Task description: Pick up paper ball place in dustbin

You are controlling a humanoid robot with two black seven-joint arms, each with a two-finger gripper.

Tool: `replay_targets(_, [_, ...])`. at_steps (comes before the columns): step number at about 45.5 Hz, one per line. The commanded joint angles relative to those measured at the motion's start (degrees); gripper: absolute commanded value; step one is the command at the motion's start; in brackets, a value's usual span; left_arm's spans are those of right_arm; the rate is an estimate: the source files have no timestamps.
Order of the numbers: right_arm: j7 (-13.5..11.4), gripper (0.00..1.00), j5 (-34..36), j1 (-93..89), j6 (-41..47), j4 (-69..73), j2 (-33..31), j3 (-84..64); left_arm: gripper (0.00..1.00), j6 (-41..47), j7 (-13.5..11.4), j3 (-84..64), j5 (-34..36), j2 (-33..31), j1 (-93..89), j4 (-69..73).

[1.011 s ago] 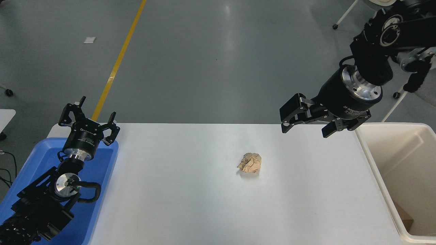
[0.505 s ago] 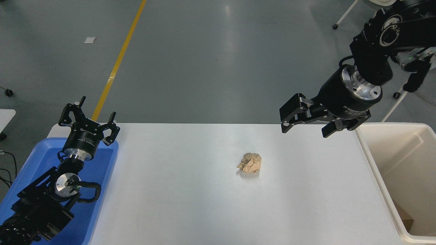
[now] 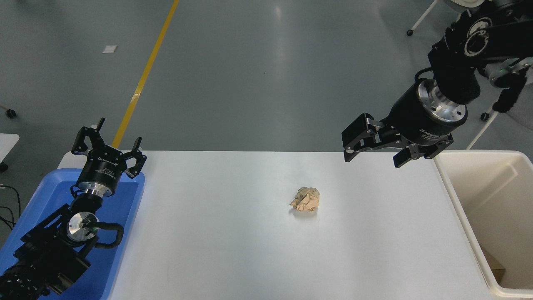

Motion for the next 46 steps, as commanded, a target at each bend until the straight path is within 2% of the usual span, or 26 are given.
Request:
replay_targets(1, [0.0,1.0,0.02,-0.28,-0.09,-0.31,1.13,-0.09,0.99,0.0,0.0,0.0,-0.01,0.0,0.0,0.0])
replay_targets(23, [0.09,1.0,0.9,-7.39,-0.09,-8.13,4.74,1.49,0.99,-0.09,0.0,0.0,-0.01,0.0,0.0,-0.08])
replay_targets(46, [0.09,1.0,0.99,-18.47,-0.26,-23.33,5.09,12.13,0.99,-0.09,0.0,-0.09,-0.01,0.0,0.0,-0.08])
